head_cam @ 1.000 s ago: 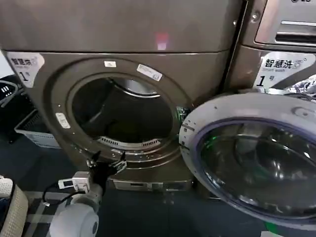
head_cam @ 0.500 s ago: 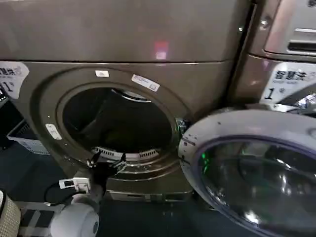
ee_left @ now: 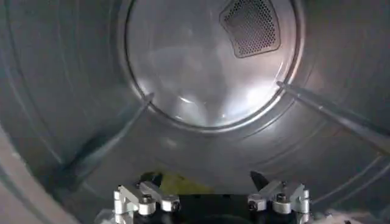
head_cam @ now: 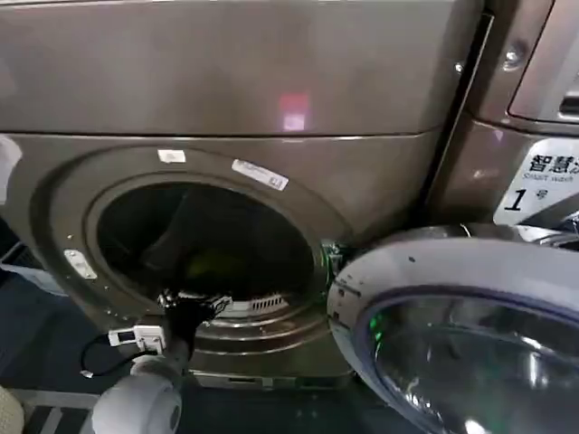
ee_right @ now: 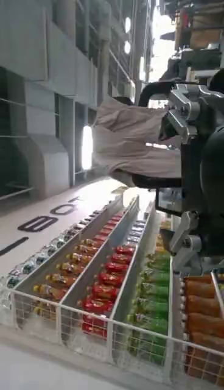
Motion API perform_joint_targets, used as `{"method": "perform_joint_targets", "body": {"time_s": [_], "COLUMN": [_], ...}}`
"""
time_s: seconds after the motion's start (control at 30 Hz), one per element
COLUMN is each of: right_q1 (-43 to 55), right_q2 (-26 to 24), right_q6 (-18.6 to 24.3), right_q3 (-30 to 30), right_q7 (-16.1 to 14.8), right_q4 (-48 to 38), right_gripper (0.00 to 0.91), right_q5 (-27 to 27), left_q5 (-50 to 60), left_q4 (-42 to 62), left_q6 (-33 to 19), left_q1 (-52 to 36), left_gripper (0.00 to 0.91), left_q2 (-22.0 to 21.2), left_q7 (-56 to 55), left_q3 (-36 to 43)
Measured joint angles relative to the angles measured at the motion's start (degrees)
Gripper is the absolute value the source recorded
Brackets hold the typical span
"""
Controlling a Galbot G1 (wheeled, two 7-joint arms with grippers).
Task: Grasp the clothes from the dryer.
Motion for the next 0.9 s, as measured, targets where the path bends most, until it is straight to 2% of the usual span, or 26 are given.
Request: {"method": "perform_joint_targets", "body": {"time_s": [0.27, 0.6, 0.73, 0.9], "right_q1": [0.24, -0.78, -1.26, -1.26], "right_q2": [0.11, 0.29, 0.47, 1.03], "right_q6": [0.23, 0.51, 0.68, 0.94], "right_q3": [-0.63, -0.16, 0.25, 0.01], "right_q7": [-0.08, -0.29, -0.3, -0.41], "right_q4": [0.06, -0.11, -0.27, -0.08], "right_gripper": [0.907, 0.907, 0.907, 0.907], "right_q5": [0.0, -0.02, -0.04, -0.13], "left_q5": [14.11, 50.08, 60.43, 69.53], "left_q4": [10.32, 19.43, 21.96, 26.21], "left_q6": [0.0, -0.68, -8.1, -27.51], "left_q1": [-9.83, -20.63, -24.9, -30.37], "left_gripper": [0.907, 0.907, 0.907, 0.907], "left_q2": [0.35, 2.66, 3.34, 4.53], "left_q7": [11.51, 46.02, 57.65, 66.4], "left_q3": [-0.7, -1.36, -0.83, 0.91]}}
